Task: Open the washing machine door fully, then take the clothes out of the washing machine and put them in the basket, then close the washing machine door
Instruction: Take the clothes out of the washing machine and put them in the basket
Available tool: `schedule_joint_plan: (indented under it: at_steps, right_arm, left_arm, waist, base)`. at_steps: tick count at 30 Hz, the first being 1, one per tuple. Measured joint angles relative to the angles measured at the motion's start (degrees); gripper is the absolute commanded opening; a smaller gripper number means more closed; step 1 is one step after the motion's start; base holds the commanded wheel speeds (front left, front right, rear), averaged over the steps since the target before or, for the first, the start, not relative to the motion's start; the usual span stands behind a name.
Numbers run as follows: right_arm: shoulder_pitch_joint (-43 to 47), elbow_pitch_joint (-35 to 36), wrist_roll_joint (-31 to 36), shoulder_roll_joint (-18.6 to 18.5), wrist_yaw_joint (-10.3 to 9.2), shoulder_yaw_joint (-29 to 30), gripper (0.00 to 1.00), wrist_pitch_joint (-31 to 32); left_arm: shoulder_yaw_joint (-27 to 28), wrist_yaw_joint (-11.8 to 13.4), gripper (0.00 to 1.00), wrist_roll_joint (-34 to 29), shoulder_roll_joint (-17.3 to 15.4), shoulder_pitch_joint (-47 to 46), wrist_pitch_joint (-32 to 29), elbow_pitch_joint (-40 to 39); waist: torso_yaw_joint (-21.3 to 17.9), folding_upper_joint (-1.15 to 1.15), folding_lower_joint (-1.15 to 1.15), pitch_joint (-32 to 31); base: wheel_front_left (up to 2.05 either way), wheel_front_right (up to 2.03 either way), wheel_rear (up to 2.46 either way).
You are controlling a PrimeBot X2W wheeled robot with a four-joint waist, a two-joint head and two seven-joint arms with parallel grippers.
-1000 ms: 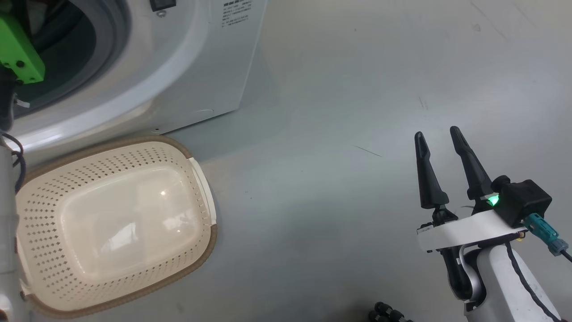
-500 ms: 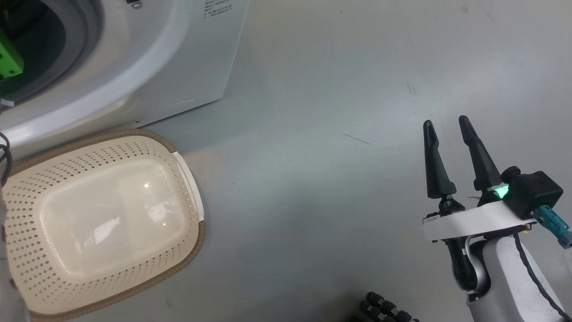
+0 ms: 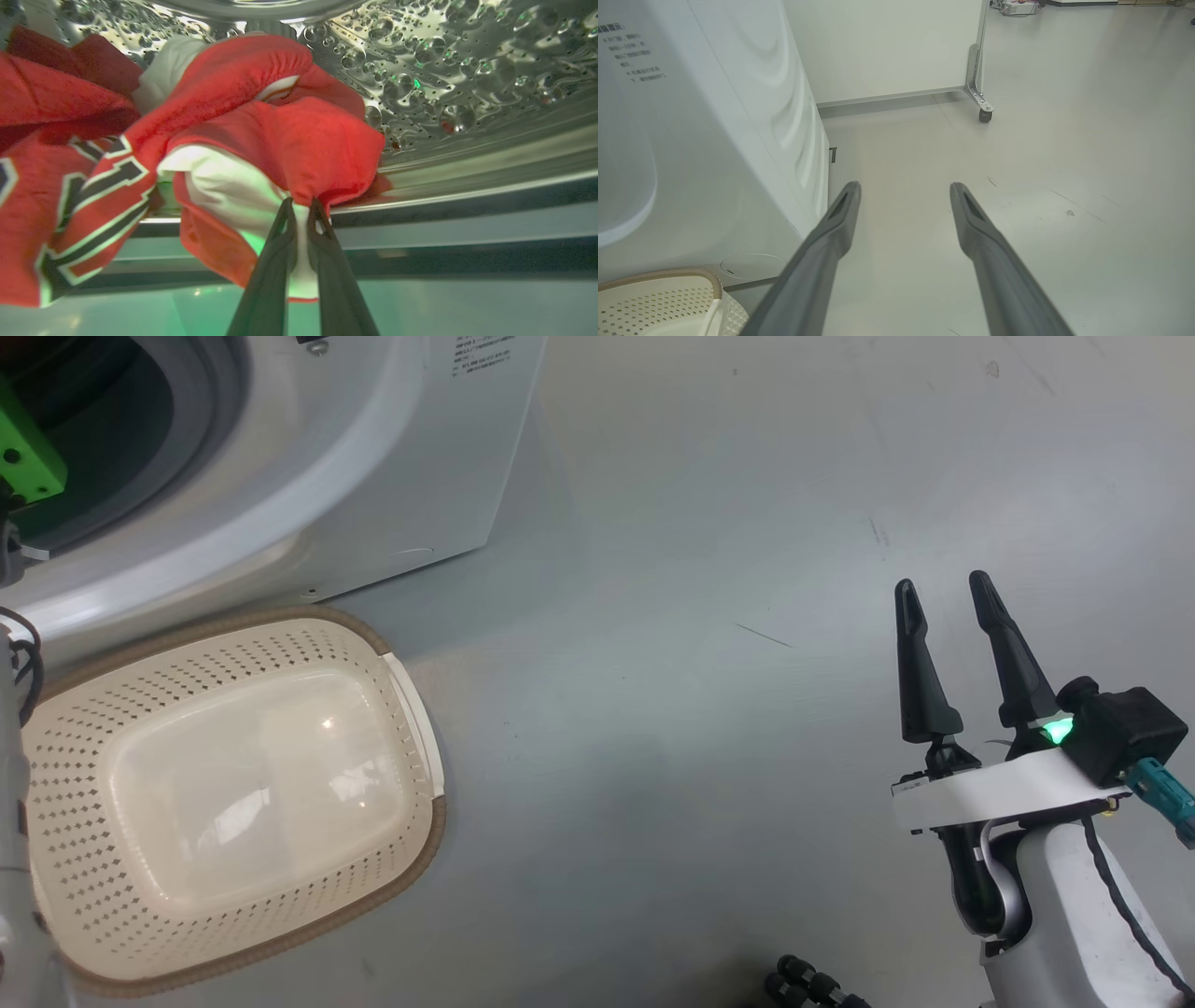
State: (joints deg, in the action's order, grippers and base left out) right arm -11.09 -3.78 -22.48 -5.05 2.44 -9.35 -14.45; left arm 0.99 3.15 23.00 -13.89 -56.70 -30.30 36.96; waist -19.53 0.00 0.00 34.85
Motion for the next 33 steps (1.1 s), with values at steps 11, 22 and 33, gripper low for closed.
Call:
schedule_joint_plan:
  at_steps: [11,22,33]
  right_arm:
    - [0.0,0.01,1.49,0.0,0.33,1.87,1.0,0.0]
    - [0.16,-0.19,3.41,-1.4,1.02,2.13,1.0,0.0]
    - [2.05,-0.93,5.0,-2.46,1.62,1.65,1.0,0.0]
  left_arm:
    - [0.1,-1.05,0.0,-0.38,1.66,2.0,10.63,-2.45]
    - [-1.68,-3.03,0.0,-1.01,6.34,9.67,23.66,-7.04]
    - [-4.43,-4.06,0.0,-1.53,10.63,19.47,33.78,-11.74]
  waist:
    - [2.64,0.0,0.0,-1.61]
    - [6.92,0.0,0.0,-4.08]
    - [12.39,0.0,0.0,-8.25]
  base:
    - [0.0,0.0,0.0]
    - [0.0,0.0,0.0]
    - [0.0,0.0,0.0]
